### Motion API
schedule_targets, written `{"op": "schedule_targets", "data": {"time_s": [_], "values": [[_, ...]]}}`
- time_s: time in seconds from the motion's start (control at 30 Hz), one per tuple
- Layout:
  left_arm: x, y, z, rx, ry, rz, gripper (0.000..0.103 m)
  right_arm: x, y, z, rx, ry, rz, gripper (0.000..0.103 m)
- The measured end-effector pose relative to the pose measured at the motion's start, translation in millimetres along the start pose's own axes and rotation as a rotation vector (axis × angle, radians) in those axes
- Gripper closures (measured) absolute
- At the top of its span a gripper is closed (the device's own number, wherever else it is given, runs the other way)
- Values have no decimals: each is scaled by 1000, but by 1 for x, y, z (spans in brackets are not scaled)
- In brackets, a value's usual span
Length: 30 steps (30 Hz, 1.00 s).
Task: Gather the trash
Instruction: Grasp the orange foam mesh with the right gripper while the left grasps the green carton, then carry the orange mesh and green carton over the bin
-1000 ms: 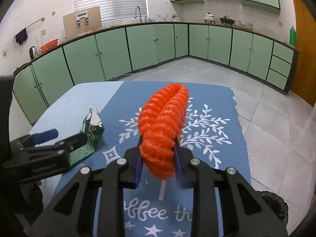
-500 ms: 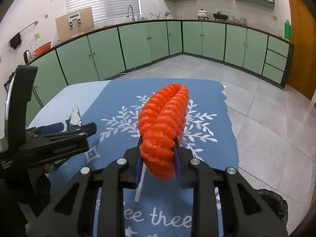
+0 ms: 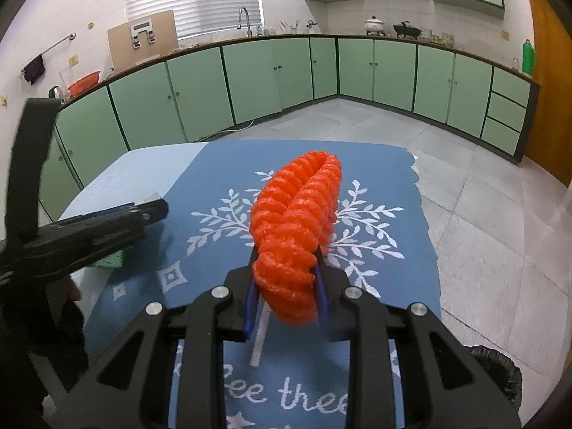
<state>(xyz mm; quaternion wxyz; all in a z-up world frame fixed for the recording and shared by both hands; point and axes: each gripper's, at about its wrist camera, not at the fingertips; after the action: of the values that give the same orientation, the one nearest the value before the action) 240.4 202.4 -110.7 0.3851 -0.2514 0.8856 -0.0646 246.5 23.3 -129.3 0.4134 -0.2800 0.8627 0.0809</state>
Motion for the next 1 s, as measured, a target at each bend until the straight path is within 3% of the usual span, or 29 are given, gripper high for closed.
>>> {"op": "schedule_targets", "data": {"time_s": [0.2,0.43,1.0], "values": [[2,19,-26,61,-14,-47,74,-1,6,-10,-12,-15,-15,78],[9,23,-52,81,-29,-36,76,-1,10,-28,-18,-36,-29,78],[28,-21,-111,207,-68,24,78,5,3,-104,-5,-119,-26,78]]}}
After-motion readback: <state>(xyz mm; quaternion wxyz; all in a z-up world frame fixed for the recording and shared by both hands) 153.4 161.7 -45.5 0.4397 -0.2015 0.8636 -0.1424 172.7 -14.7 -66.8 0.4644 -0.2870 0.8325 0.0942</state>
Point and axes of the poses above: each gripper's, at about its wrist camera, not at the fingertips, and z roughly the way its jaws point, y to its left, x to its underside, and after that the axes turned 13 degrees about -z, right-handed
